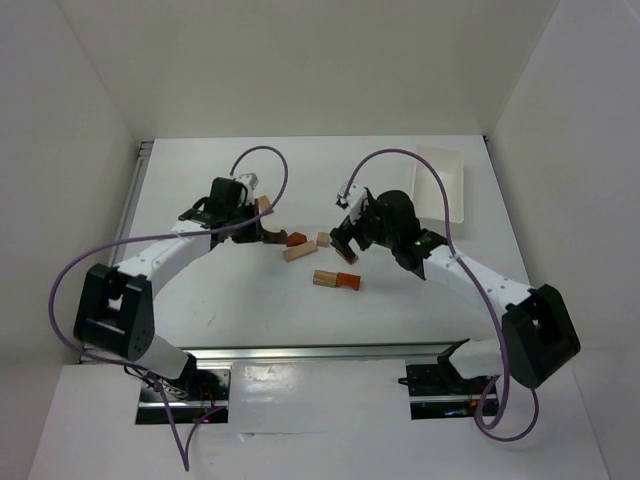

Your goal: Build the wood block tower

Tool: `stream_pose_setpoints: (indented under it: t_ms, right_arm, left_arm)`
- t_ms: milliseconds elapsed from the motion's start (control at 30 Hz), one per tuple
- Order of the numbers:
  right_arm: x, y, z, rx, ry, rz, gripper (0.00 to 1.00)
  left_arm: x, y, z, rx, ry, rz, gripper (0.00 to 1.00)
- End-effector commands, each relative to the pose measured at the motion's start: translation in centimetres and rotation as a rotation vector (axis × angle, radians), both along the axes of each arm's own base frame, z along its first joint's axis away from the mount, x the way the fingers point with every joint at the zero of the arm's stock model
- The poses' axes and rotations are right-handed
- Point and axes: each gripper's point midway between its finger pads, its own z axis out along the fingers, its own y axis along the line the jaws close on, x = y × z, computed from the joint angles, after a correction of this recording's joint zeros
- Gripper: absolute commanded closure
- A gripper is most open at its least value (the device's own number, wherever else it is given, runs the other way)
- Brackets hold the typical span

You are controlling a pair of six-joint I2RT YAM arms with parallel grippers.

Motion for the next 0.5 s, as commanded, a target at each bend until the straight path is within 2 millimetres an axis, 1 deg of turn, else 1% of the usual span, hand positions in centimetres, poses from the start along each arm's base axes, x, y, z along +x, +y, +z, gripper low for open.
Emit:
stream_pose_setpoints:
  t_ms: [0, 33, 67, 100, 133, 167, 200, 233, 267, 300, 333, 367, 400, 467]
  right_arm:
    - [-2.6, 1.7, 7.1, 0.165, -0.251, 0.193, 0.0]
    - [-4.1, 2.3, 7.5, 0.209, -0.29, 0.267, 0.0]
    - [-4.9, 2.5, 8.1, 0.233, -0.322, 0.302, 0.0]
    - [-5.9, 2.5, 9.6, 0.265, -0.377, 0.336, 0.0]
    - [-6.8, 2.8, 10.7, 0.304, -0.42, 0.386, 0.0]
    - [-7.5, 3.0, 10.7, 0.315, -0.43, 0.419, 0.0]
    - [-8.2, 3.2, 11.5, 0.342, -0.442, 0.449, 0.03]
    - [-9.1, 3.6, 12.0, 0.368, -0.444, 0.502, 0.04]
    - [-9.7, 3.8, 13.2, 0.403, -0.476, 0.535, 0.06]
    - [-10.0, 4.1, 13.0, 0.414, -0.463, 0.565, 0.07]
    - [-10.2, 4.5, 12.7, 0.431, -0.432, 0.583, 0.07]
    - [-10.6, 4.7, 13.7, 0.454, -0.458, 0.619, 0.07]
    - [-10.7, 4.9, 13.8, 0.457, -0.469, 0.63, 0.09]
    - [-10.8, 5.1, 13.8, 0.475, -0.458, 0.65, 0.09]
  left_arm:
    - [-0.7, -2.7, 6.4, -0.249, -0.101, -0.035, 1.0]
    - [-1.6, -4.5, 8.1, -0.351, -0.126, -0.117, 1.0]
    - [-1.9, -4.9, 9.4, -0.412, -0.143, -0.142, 1.0]
    - [-2.5, -5.6, 10.7, -0.473, -0.146, -0.168, 1.0]
    - [-3.4, -6.3, 12.4, -0.528, -0.155, -0.216, 1.0]
    - [-3.8, -6.6, 13.3, -0.558, -0.162, -0.234, 1.0]
    - [-4.1, -7.1, 14.8, -0.602, -0.194, -0.266, 1.0]
    - [-4.8, -7.3, 15.8, -0.632, -0.206, -0.283, 1.0]
    - [-5.7, -7.6, 16.2, -0.667, -0.199, -0.321, 1.0]
    - [-6.2, -7.9, 16.9, -0.708, -0.19, -0.331, 1.0]
    - [-6.5, -8.1, 18.1, -0.739, -0.233, -0.358, 1.0]
    - [-7.7, -8.3, 18.8, -0.772, -0.236, -0.399, 1.0]
    - [-8.2, -8.4, 19.5, -0.811, -0.223, -0.401, 1.0]
    - [-9.3, -8.6, 21.1, -0.851, -0.258, -0.453, 1.0]
